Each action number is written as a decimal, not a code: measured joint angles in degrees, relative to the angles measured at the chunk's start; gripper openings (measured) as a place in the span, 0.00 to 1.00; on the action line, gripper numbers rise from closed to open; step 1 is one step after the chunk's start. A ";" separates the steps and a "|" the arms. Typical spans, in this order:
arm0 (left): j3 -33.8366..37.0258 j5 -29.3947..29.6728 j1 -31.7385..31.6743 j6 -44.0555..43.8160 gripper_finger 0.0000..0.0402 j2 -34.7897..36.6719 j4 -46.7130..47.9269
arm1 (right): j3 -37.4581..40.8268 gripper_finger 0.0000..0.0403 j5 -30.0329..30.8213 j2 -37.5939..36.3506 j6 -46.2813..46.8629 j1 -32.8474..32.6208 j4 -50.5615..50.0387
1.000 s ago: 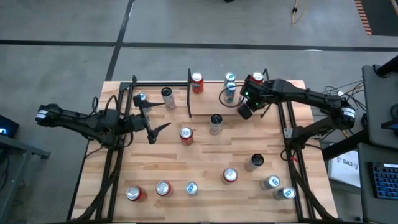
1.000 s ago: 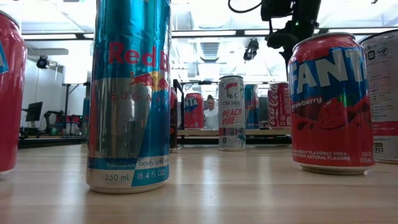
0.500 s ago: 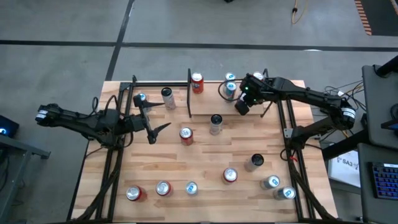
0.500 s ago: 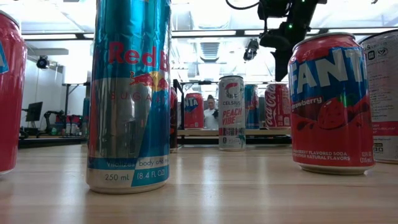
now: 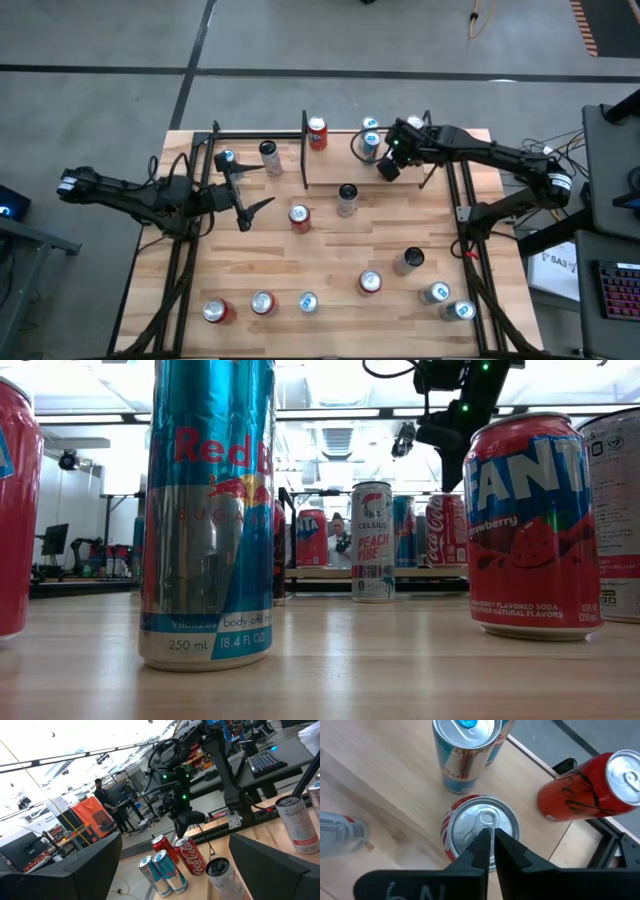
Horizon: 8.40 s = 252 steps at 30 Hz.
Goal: Place canned beverage on shelf
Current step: Put the red soda can on the shelf, then adjust the blue soda can on the shelf
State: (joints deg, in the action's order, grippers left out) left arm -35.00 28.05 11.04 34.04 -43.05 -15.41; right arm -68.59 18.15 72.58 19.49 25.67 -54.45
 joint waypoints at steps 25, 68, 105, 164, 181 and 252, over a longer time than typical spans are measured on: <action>0.00 0.00 0.01 0.02 0.88 0.00 0.01 | -0.16 0.03 -0.82 -0.52 -5.56 -1.04 4.40; 0.00 0.01 -0.01 -0.02 0.88 0.00 0.05 | 2.29 0.03 -0.30 0.04 -0.71 -1.38 4.65; 0.00 -0.01 -0.01 -0.13 0.88 0.00 0.00 | 2.27 0.03 1.46 -0.02 -1.18 1.94 0.47; 0.00 -0.02 -0.01 -0.04 0.88 0.00 0.01 | 1.77 0.03 0.20 -0.04 2.50 1.57 2.95; 0.00 -0.02 0.01 -0.04 0.88 0.00 0.03 | 3.25 0.03 5.02 1.67 -0.57 1.62 9.79; 0.00 -0.02 0.01 -0.04 0.88 0.00 0.01 | -5.06 0.03 -0.15 9.32 -8.89 6.34 27.85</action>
State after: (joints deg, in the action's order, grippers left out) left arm -35.00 28.03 11.05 34.00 -43.05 -15.40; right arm -73.65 18.00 81.90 10.60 32.01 -26.60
